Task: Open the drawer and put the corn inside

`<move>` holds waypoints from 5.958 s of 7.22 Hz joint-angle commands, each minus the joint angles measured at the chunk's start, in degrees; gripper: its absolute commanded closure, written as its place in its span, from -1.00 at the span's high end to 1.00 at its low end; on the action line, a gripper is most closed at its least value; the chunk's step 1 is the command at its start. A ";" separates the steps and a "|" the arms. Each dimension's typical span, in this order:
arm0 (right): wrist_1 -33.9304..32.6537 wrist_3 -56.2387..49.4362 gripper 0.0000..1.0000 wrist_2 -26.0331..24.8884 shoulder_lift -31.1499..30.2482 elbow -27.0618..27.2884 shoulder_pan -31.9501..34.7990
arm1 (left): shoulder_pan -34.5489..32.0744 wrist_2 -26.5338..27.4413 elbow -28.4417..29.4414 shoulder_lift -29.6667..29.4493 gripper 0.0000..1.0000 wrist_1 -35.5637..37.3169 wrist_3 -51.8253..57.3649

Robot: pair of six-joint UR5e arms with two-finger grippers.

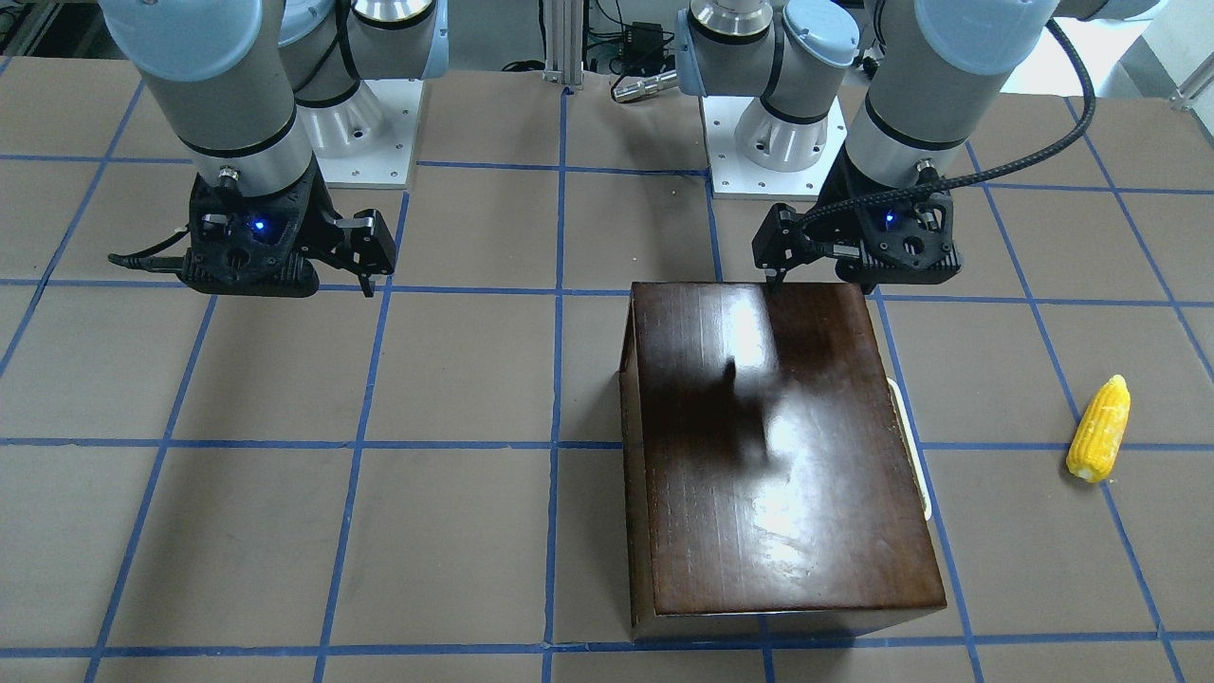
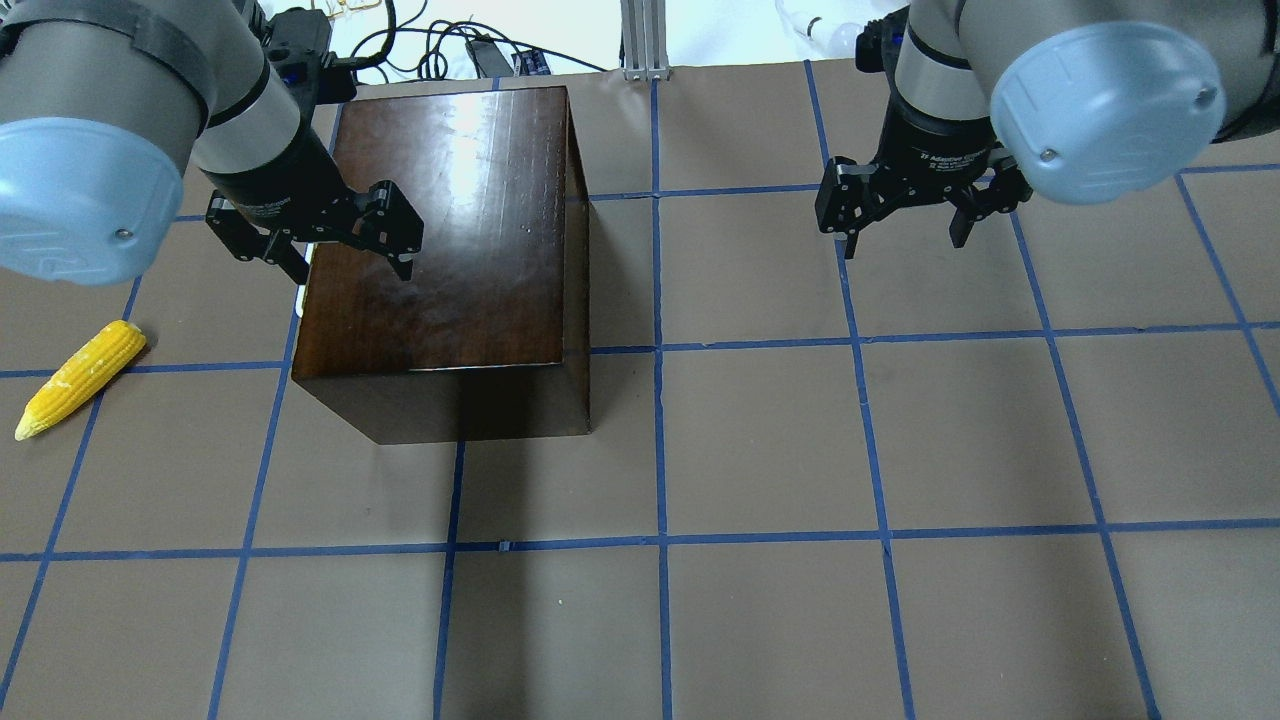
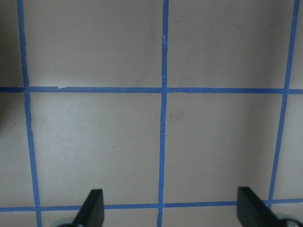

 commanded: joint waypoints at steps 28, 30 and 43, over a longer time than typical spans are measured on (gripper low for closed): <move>0.01 0.00 1.00 0.00 0.00 0.00 0.00 | 21.89 -6.44 0.66 -2.65 1.00 5.77 16.93; 0.01 0.00 1.00 -0.09 0.00 0.00 0.00 | 25.08 -11.97 0.31 -4.65 1.00 6.37 19.77; 0.01 0.00 1.00 0.00 0.00 0.00 0.00 | 25.35 -20.42 1.01 -18.99 1.00 11.39 30.41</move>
